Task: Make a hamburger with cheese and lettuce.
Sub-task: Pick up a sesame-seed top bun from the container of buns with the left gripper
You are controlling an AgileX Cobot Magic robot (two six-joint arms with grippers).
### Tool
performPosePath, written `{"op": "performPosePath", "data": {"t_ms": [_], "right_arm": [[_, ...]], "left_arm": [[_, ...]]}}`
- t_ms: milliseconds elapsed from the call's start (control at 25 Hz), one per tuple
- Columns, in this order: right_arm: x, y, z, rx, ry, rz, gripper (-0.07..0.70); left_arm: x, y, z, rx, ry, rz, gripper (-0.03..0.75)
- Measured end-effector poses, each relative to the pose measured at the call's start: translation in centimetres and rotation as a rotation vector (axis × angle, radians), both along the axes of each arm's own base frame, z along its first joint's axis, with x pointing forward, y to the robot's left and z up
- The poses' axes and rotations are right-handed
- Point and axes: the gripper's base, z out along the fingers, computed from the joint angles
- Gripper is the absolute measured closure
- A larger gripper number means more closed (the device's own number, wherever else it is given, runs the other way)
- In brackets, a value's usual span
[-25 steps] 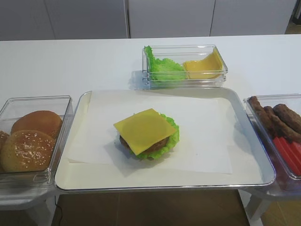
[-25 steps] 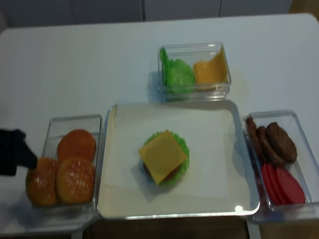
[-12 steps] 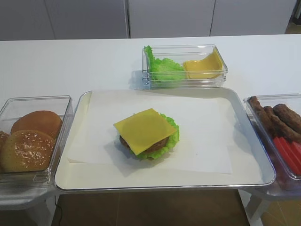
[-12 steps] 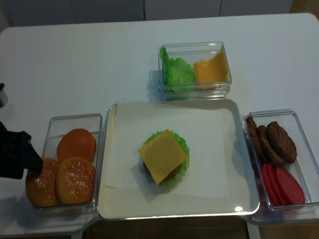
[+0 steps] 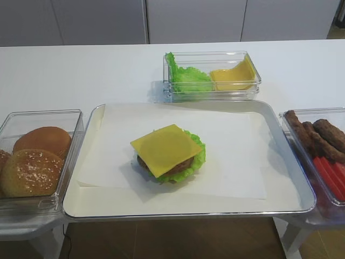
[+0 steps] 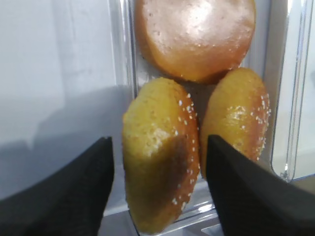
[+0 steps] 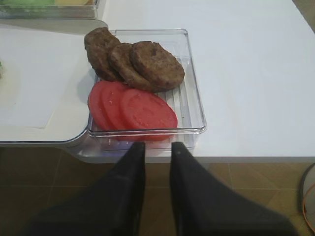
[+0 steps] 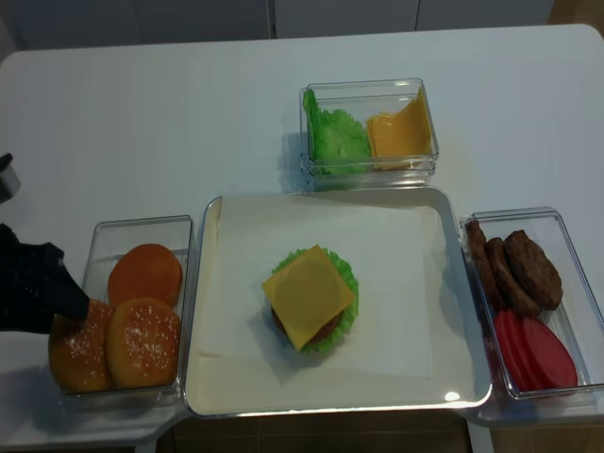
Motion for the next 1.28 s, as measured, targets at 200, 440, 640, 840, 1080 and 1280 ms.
{"op": "performPosePath", "data": {"t_ms": [200,440,640,840,1080,1280], "right_arm": [[0.0,0.0,0.0,0.0,0.0,0.0,0.496],[0.0,0.0,0.0,0.0,0.0,0.0,0.497],[0.0,0.0,0.0,0.0,0.0,0.0,0.496],[0.0,0.0,0.0,0.0,0.0,0.0,0.496],[0.0,0.0,0.0,0.0,0.0,0.0,0.496],[0.0,0.0,0.0,0.002,0.0,-0.001,0.496]], "left_arm": [[-0.1,0.1,0.0,0.012,0.004,-0.006,0.276],[0.0,0.1,0.0,0.012,0.002,-0.006,0.276],[-0.3,0.0,0.2,0.017,-0.009,-0.006,0.276],[-0.9,-0.2,-0.6,0.003,0.022,-0.005,0.276],[-1.2,-0.4,-1.1,-0.008,0.041,-0.004,0.276],[-1.2,-0.4,-1.0,-0.011,0.039,-0.002,0.314]]}}
